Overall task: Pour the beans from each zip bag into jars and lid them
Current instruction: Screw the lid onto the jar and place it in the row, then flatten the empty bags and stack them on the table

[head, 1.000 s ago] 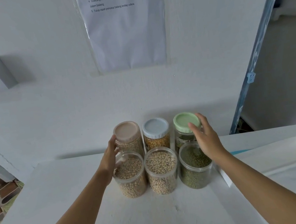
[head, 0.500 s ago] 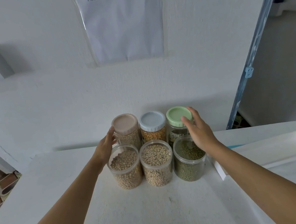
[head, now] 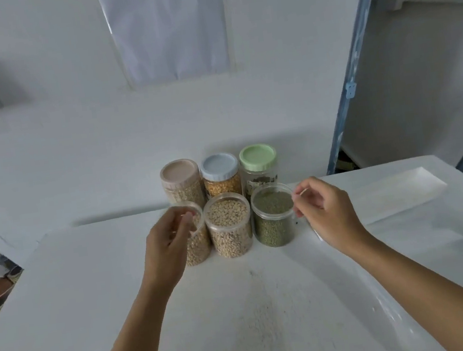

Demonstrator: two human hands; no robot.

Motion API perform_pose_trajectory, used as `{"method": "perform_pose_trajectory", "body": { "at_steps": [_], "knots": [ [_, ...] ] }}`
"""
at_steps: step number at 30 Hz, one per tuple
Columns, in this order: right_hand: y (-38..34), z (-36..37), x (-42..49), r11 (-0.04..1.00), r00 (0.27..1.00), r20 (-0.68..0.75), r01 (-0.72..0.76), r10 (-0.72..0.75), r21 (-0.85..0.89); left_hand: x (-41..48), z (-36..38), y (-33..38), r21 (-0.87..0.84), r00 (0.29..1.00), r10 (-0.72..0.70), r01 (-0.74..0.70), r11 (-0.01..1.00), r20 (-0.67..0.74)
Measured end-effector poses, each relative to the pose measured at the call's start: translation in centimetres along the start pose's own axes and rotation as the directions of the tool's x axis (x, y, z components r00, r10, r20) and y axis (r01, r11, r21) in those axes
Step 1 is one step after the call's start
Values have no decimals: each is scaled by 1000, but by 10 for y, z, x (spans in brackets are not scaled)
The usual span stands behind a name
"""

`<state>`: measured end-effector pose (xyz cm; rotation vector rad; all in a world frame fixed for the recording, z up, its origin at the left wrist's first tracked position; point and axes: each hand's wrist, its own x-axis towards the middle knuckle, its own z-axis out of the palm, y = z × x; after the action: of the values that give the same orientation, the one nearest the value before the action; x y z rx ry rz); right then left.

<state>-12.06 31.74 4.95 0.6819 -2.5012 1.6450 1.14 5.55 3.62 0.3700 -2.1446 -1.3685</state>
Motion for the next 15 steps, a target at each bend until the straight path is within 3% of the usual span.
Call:
{"method": "perform_pose_trajectory", "body": {
  "at_steps": [4,8,12,15],
  "knots": [
    [3,-31,-35,996,995,59,-80,78,29,-25,39,18,-91,973,74,-55,994,219],
    [18,-77,-60,994,992,67,-107,107,7,-53,87,41,-188,942,105,-46,981,319],
    [41,-136,-65,978,1000,-11,-14,12,-207,-76,134,62,-171,920,109,-47,984,375],
    [66,-183,-67,953,998,48,-25,41,-301,-96,173,77,-80,884,103,-75,994,455]
  ]
}}
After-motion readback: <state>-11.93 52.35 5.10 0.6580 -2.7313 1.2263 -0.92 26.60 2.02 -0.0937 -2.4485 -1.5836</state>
